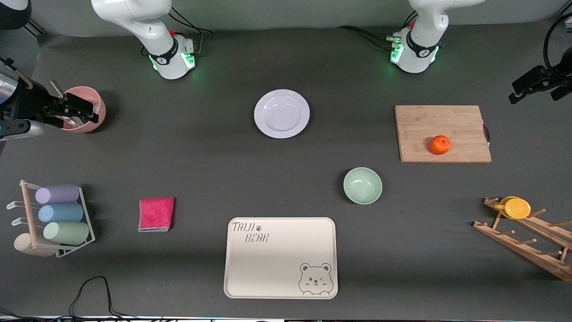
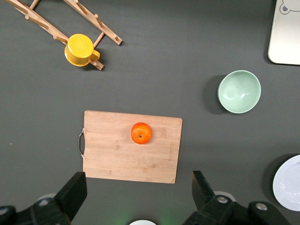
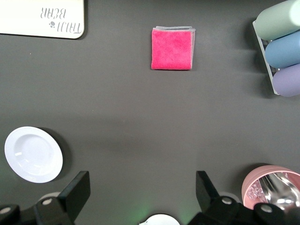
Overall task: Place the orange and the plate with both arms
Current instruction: 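Reach the left gripper down to the orange on the cutting board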
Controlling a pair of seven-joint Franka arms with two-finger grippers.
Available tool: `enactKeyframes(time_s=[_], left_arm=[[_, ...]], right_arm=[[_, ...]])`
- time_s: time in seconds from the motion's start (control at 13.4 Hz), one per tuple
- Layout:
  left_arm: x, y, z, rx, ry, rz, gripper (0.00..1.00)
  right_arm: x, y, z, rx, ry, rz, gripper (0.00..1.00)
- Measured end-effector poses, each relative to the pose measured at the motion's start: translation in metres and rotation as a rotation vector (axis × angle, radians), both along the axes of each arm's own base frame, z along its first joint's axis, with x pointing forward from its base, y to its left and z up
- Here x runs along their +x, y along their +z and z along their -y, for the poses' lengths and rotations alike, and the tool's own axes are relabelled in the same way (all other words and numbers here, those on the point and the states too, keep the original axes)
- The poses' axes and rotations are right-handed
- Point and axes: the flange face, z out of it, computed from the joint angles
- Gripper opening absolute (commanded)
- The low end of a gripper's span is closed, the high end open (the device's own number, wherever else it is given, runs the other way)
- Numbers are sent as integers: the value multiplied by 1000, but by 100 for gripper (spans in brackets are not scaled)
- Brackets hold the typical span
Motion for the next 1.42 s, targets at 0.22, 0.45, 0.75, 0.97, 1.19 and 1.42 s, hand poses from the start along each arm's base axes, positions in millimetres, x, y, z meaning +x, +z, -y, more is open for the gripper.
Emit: enactKeyframes(time_s=[0.22,0.45,0.75,0.97,1.19,1.42], left_arm=[[0,0,0,0,0,-3,100],[1,-9,1,-1,-6,-20,100],[13,-99,0,4,-3,-53,100],[11,-203,-3,22,-8,-65,100],[1,-270,-1,24,-12,-57,100],[-10,-317,1,26,-20,-54,100]], right_arm=[[2,1,0,0,-2,8,100],[5,-1,1,-1,-2,6,100],[5,-1,1,-1,-3,6,100],[5,-1,1,-1,-4,5,100],[10,-4,0,-2,-4,19,100],[17,-11,0,-3,-6,20,100]])
